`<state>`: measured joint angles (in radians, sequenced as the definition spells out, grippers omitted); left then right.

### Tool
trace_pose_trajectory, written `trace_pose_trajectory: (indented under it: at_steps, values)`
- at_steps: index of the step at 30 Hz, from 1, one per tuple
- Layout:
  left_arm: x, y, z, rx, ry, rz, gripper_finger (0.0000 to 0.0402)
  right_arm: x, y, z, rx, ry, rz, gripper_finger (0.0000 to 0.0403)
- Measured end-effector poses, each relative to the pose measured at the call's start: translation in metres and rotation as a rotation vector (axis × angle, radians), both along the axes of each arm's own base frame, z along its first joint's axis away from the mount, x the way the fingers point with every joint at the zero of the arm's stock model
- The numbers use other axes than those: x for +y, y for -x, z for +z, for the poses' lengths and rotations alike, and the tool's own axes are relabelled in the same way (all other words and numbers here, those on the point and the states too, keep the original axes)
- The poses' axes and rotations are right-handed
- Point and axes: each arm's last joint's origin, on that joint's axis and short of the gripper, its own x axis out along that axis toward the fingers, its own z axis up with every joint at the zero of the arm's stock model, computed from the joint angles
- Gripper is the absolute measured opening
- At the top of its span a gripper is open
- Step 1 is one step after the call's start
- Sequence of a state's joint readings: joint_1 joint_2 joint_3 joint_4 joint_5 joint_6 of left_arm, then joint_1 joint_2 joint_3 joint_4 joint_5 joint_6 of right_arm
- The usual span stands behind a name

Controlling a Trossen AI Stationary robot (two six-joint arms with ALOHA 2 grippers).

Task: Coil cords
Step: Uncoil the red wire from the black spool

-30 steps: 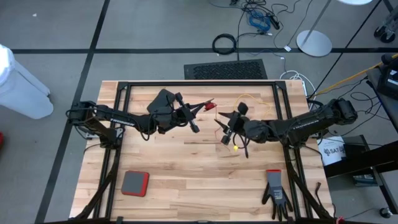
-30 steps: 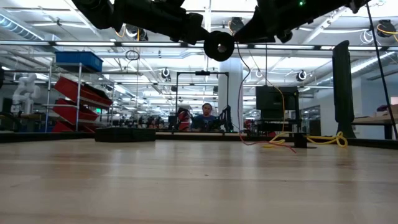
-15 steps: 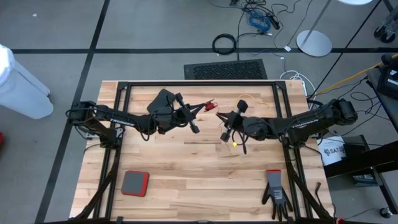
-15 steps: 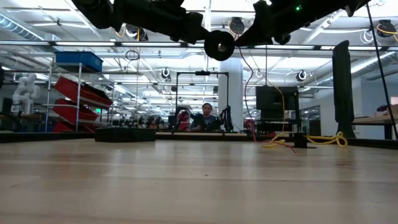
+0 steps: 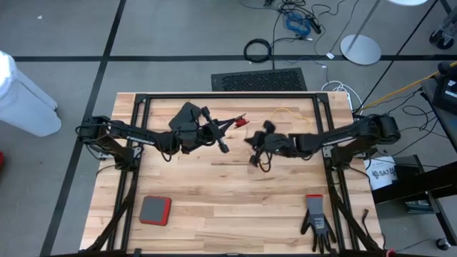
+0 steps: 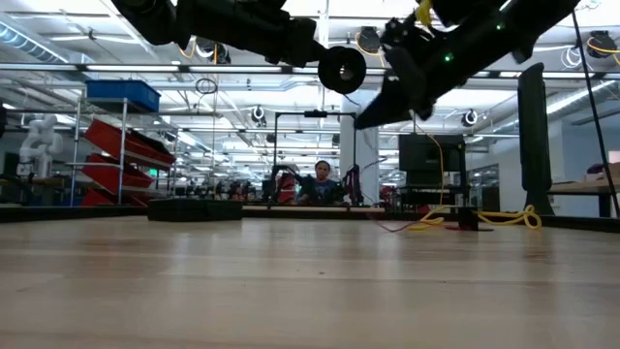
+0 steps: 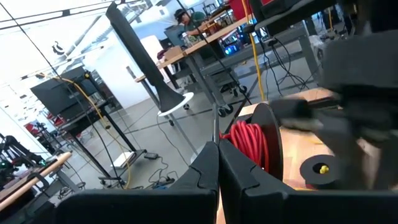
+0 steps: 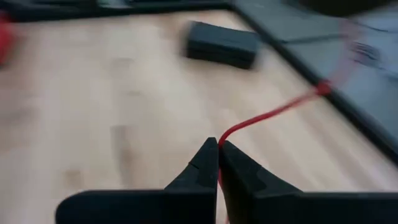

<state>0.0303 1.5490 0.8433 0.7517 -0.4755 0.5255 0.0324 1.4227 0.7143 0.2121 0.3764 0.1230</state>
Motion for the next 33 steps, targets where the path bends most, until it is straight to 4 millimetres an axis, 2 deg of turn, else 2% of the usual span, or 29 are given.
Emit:
trace_pose_trajectory:
  at_steps: [5, 10, 14, 18, 22, 26, 29, 33]
  values:
    - [0.002, 0.000, -0.001, 0.017, -0.003, 0.006, 0.0000, 0.024, -0.012, 0.005, -0.127, 0.003, 0.249, 0.0000]
    - [0.004, 0.001, -0.004, 0.051, -0.005, 0.031, 0.0000, 0.049, -0.002, 0.031, -0.241, 0.092, 0.358, 0.0000]
    - [0.004, 0.001, -0.006, 0.067, -0.008, 0.037, 0.0000, 0.065, 0.017, 0.053, -0.286, 0.185, 0.306, 0.0000]
    - [0.004, 0.001, -0.006, 0.068, -0.008, 0.038, 0.0000, 0.072, 0.039, 0.064, -0.237, 0.263, 0.074, 0.0000]
    - [0.004, 0.001, -0.005, 0.065, -0.007, 0.038, 0.0000, 0.059, 0.056, 0.053, -0.101, 0.190, -0.110, 0.0000]
    - [0.003, 0.000, -0.004, 0.045, -0.001, 0.030, 0.0000, 0.044, 0.060, 0.033, 0.033, 0.066, -0.195, 0.0000]
    - [0.003, 0.000, -0.002, 0.027, -0.002, 0.027, 0.0000, 0.040, 0.051, 0.022, 0.091, 0.008, -0.139, 0.0000]
    - [0.003, 0.000, -0.002, 0.026, -0.002, 0.026, 0.0000, 0.044, 0.035, 0.015, 0.075, -0.017, -0.004, 0.0000]
